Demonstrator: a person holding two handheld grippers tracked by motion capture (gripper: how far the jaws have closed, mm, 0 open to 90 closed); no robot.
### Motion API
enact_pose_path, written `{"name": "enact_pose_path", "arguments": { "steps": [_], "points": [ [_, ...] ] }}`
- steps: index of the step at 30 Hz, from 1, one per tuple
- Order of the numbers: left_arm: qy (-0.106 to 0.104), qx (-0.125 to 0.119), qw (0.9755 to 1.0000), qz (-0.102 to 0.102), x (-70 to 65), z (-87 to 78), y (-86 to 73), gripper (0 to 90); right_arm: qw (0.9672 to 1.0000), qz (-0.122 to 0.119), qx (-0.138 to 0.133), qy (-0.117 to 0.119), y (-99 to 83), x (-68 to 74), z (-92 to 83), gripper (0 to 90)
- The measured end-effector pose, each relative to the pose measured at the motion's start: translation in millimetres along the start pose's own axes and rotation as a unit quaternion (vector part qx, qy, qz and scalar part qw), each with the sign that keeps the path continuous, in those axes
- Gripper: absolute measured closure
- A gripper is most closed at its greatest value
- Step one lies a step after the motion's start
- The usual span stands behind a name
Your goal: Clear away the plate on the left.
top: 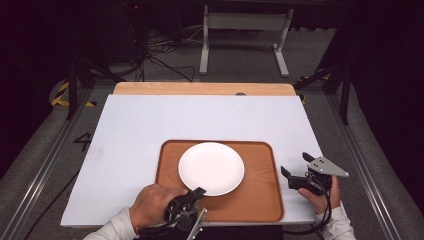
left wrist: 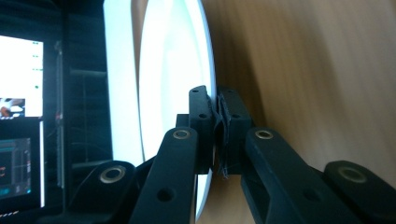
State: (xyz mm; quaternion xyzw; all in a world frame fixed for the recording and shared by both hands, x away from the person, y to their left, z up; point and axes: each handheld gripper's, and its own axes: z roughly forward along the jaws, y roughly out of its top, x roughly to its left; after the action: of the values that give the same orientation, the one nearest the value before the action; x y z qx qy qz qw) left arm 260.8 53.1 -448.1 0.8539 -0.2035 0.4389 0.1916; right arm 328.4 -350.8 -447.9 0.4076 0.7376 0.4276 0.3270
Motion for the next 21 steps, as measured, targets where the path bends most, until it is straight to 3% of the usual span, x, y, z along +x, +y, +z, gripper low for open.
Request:
{"name": "enact_pose_path", "arguments": {
  "steps": [4,5,10,11,17,21],
  "points": [
    [-0.012,-0.004,0.9998,-0.013,-2.2,2.1,-0.4,87.0,1.0000,-0.001,0.001,-0.001,0.0,0.2,0.1,7.5],
    [-0.013,-0.005,0.9999,-0.006,-2.0,2.4,0.1,87.1,1.0000,-0.001,0.001,-0.001,0.1,0.3,0.1,7.5],
    [-0.017,-0.008,0.9997,-0.013,-4.2,2.7,1.0,87.2,1.0000,-0.001,0.000,0.000,-0.1,-0.2,0.0,7.5],
    [-0.019,-0.010,0.9998,-0.005,-3.5,3.1,1.5,87.2,1.0000,-0.001,0.000,0.000,-0.1,-0.2,0.0,7.5],
    [-0.021,-0.016,0.9995,-0.018,-6.1,3.2,1.3,87.0,1.0000,-0.001,-0.001,0.001,0.0,-0.1,-0.2,7.5],
    [-0.025,-0.014,0.9995,-0.013,-6.5,3.1,1.7,86.6,1.0000,-0.001,-0.004,-0.001,0.3,-0.7,-1.3,7.5]
  ]
}}
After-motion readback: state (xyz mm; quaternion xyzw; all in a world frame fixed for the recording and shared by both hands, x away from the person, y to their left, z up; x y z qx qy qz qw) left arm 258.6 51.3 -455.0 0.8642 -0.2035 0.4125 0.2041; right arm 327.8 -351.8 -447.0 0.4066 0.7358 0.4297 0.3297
